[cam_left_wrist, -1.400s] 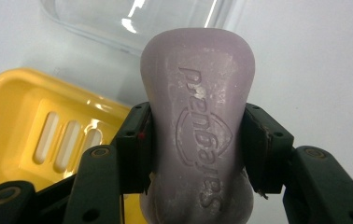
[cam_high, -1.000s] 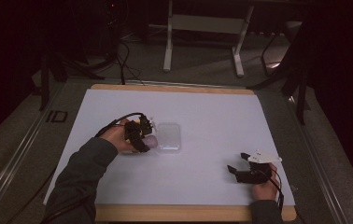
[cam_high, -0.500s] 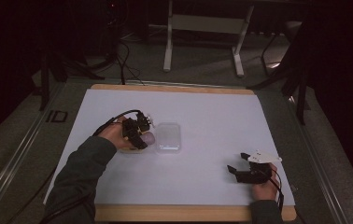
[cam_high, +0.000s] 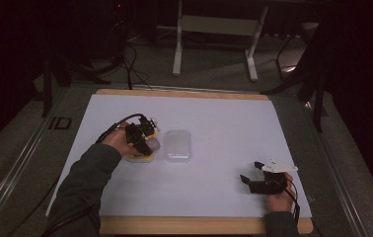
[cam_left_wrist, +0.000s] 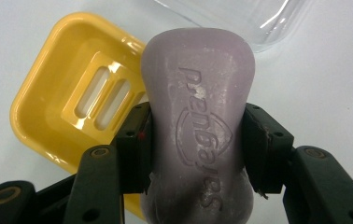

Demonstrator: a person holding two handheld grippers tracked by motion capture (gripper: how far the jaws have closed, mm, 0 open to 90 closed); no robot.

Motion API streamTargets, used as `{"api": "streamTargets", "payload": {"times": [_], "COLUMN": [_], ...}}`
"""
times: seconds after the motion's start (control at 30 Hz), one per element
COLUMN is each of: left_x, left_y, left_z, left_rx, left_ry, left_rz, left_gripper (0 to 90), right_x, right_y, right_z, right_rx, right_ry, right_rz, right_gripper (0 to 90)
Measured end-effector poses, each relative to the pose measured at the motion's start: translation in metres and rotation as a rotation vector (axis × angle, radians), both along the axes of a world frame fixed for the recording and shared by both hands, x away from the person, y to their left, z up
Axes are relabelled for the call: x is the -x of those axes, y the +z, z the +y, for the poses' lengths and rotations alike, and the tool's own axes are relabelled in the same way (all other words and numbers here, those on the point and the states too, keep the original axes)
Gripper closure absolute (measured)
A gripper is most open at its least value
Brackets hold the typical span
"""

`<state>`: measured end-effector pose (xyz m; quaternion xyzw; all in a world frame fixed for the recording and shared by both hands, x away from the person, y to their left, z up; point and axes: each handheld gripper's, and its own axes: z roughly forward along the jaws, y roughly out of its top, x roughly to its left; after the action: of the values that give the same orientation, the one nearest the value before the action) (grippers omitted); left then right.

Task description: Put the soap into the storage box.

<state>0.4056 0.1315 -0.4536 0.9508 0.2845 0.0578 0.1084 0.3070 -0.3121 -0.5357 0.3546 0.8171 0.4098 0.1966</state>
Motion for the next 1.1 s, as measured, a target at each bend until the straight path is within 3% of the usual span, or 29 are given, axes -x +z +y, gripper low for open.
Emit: {"api": "streamTargets", "payload": {"times": [0.67, 1.1], "left_x": [-0.007, -0.014], "left_y": [-0.002, 0.000], "left_z": [0.011, 0.016], "left_rx": [-0.009, 0.010], "left_ry": [0.110, 0.181], "left_rz": [-0.011, -0.020], "left_gripper": [49.5, 49.5], "right_x": [0.000, 0.000], "right_y": [0.000, 0.000], "right_z": [0.000, 0.000], "right_rx": [0.000, 0.000], "right_ry": [0.000, 0.001], "right_rz": [0.000, 0.000], "right_gripper": [19.7, 19.7]}}
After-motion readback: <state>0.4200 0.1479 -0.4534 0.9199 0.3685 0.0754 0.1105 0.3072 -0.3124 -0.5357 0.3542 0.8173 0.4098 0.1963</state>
